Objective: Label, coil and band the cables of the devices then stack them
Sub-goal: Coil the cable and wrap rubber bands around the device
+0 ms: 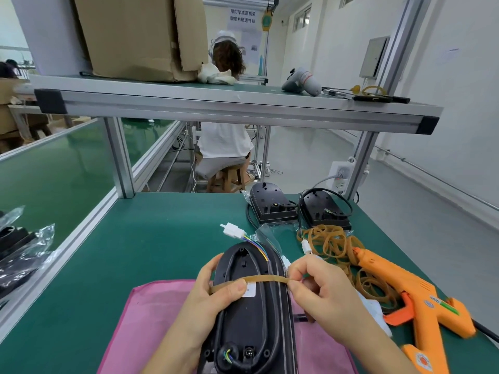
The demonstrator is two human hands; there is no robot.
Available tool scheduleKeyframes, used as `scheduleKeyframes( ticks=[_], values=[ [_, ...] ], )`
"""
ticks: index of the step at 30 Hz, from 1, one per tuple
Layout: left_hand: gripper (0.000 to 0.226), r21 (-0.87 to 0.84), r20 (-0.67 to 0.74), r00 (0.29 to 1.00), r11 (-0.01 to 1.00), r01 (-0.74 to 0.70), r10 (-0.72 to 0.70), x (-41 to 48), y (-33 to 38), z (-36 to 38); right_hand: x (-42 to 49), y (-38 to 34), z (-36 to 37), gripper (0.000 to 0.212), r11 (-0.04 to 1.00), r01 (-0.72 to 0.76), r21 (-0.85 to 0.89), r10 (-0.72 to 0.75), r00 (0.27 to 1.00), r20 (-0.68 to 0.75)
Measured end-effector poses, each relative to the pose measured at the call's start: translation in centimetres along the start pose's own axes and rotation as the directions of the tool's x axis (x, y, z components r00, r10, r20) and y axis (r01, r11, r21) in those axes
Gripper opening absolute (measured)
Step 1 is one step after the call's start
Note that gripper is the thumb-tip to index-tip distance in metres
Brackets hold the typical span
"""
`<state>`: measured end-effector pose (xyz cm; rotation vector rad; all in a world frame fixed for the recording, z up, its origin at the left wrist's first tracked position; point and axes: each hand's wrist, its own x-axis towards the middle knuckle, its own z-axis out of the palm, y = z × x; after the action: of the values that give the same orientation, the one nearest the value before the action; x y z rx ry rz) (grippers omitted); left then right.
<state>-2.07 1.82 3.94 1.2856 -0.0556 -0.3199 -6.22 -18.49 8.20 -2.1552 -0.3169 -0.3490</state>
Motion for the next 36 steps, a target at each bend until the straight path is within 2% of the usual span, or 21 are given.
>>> scheduleKeyframes(
  ticks=[5, 11, 15, 19, 21, 24, 25, 26, 27, 28, 29, 30, 31, 32, 33, 35, 36],
  values=[
    [0.094, 0.049, -0.039, 0.999, 0.998, -0.033, 0.035, -0.1, -0.1, 0.2, -0.1, 0.7, 0.0, 0.004, 0.999, -0.041, -0.011, 0.041, 0.998, 0.036],
    [0.064, 0.003, -0.087, 0.995, 0.999, -0.052, 0.052, 0.1, -0.1, 0.4, -0.6, 0.8, 0.0, 0.008, 0.998, -0.060, 0.003, 0.059, 0.996, 0.069],
    [0.063, 0.029, -0.090, 0.994, 0.998, -0.054, 0.057, 0.1, -0.2, 0.1, -1.1, 0.6, 0.2, 0.002, 0.998, -0.064, -0.027, 0.066, 0.993, 0.096],
    [0.063, 0.049, -0.078, 0.994, 0.996, -0.079, 0.083, -0.1, -0.1, 0.1, -1.8, 0.6, 0.3, 0.010, 0.995, -0.093, -0.025, 0.095, 0.989, 0.111],
    [0.067, 0.063, -0.081, 0.992, 0.993, -0.096, 0.101, -0.1, -0.2, 0.2, -1.8, 0.3, 0.3, 0.005, 0.990, -0.142, 0.019, 0.139, 0.985, 0.102],
    [0.079, 0.096, -0.074, 0.989, 0.988, -0.117, 0.125, 0.0, 0.1, 0.5, -1.6, 0.8, 0.6, 0.017, 0.952, -0.251, 0.175, 0.253, 0.967, 0.010],
    [0.085, 0.105, -0.073, 0.988, 0.987, -0.126, 0.134, 0.1, 0.3, 0.6, -1.7, 1.2, 1.0, 0.014, 0.917, -0.306, 0.257, 0.325, 0.945, -0.034],
    [0.087, 0.125, -0.080, 0.986, 0.983, -0.137, 0.148, 0.2, 0.5, 0.6, -1.8, 1.2, 1.3, 0.014, 0.859, -0.385, 0.339, 0.415, 0.910, -0.018],
    [0.087, 0.149, -0.080, 0.981, 0.975, -0.166, 0.179, 0.2, 0.8, 0.7, -1.6, 1.2, 1.8, 0.029, 0.758, -0.470, 0.451, 0.490, 0.868, 0.081],
    [0.088, 0.175, -0.076, 0.976, 0.966, -0.190, 0.205, 0.2, 0.8, 0.9, -1.7, 1.2, 2.3, 0.044, 0.607, -0.535, 0.587, 0.493, 0.833, 0.250],
    [0.090, 0.203, -0.068, 0.972, 0.957, -0.206, 0.223, 0.3, 0.9, 1.1, -1.7, 0.9, 2.9, 0.053, 0.438, -0.561, 0.702, 0.407, 0.821, 0.401],
    [0.092, 0.239, -0.048, 0.971, 0.947, -0.216, 0.233, 0.2, 1.0, 1.1, -1.7, 0.6, 3.4, 0.057, 0.323, -0.560, 0.763, 0.319, 0.824, 0.469],
    [0.096, 0.266, -0.013, 0.972, 0.938, -0.223, 0.235, 0.4, 1.1, 1.3, -1.8, 0.4, 3.8, 0.061, 0.257, -0.546, 0.797, 0.268, 0.833, 0.484],
    [0.097, 0.285, 0.020, 0.975, 0.933, -0.219, 0.223, 0.5, 1.2, 1.4, -1.8, 0.2, 4.3, 0.063, 0.227, -0.541, 0.810, 0.285, 0.832, 0.476],
    [0.091, 0.243, 0.020, 0.981, 0.951, -0.192, 0.193, 0.6, 1.3, 1.1, -1.9, 0.3, 4.6, 0.063, 0.139, -0.531, 0.836, 0.285, 0.830, 0.480],
    [0.057, 0.041, -0.020, 0.995, 0.995, -0.095, 0.096, 0.5, 1.9, 0.2, -2.0, 0.6, 4.8, 0.061, -0.069, -0.513, 0.855, 0.297, 0.808, 0.509],
    [0.049, -0.017, 0.005, 0.998, 0.998, -0.063, 0.063, 0.2, 2.1, -0.4, -1.9, 1.1, 5.0, 0.061, -0.101, -0.521, 0.848, 0.292, 0.799, 0.526]
  ],
)
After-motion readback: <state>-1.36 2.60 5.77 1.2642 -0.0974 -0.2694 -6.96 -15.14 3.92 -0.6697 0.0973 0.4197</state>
